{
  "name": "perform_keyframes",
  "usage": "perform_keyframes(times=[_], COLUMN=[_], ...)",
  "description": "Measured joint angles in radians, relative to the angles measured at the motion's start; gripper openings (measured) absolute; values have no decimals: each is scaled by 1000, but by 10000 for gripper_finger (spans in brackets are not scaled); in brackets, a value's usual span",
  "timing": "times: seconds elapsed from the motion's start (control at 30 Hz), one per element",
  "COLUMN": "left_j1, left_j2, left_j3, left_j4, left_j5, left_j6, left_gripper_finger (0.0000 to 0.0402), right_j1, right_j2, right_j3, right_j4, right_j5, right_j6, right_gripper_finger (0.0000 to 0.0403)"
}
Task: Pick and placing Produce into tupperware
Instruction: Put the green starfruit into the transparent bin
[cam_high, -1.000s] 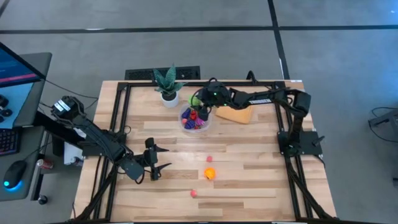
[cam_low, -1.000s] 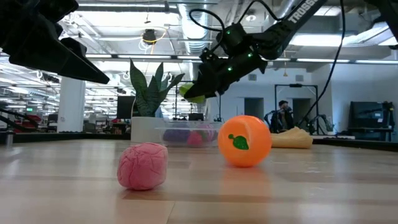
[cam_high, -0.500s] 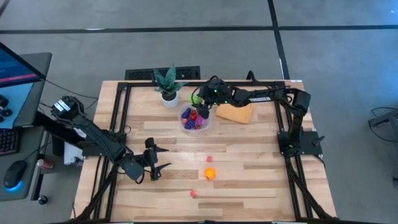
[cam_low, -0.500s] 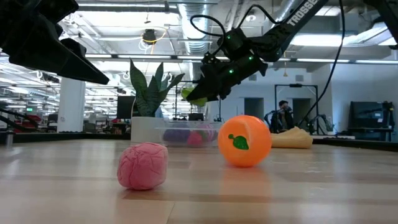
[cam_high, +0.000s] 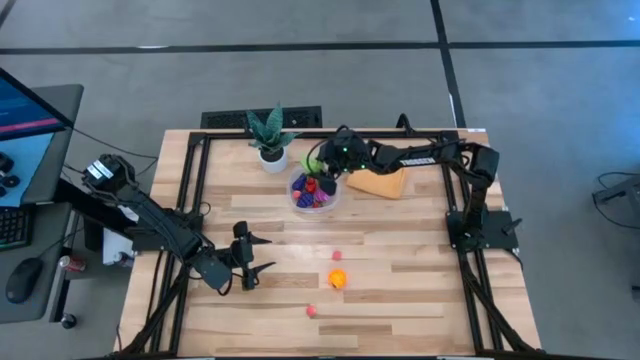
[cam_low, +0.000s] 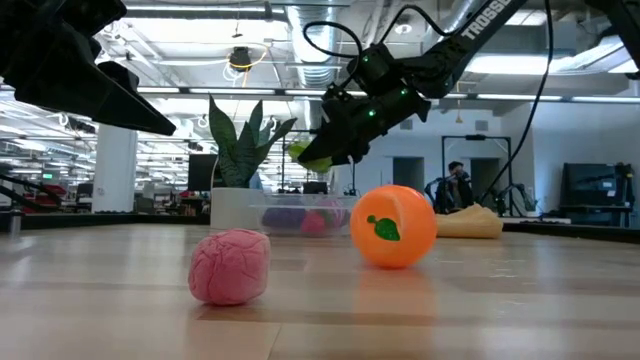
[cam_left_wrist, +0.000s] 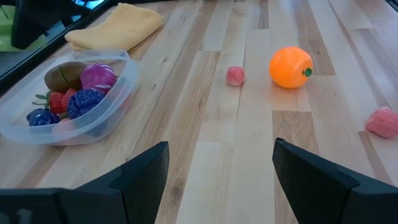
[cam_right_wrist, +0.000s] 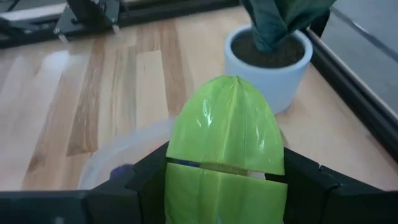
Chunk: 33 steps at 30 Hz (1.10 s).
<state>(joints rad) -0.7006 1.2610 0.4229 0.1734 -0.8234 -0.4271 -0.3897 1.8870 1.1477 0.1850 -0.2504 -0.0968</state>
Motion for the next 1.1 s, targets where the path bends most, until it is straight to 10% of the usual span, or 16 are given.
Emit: perform_keyframes(times=[1.1], left_j1=[0], left_j2=[0], left_j3=[0], left_j4=[-3], left_j5=[2], left_j6=[-3], left_gripper_finger=[277], right_j1=[28], right_j2=[64], right_j3=[-1], right_j4=[33], right_j5=[16], right_j6=[21], right_gripper_finger=[255])
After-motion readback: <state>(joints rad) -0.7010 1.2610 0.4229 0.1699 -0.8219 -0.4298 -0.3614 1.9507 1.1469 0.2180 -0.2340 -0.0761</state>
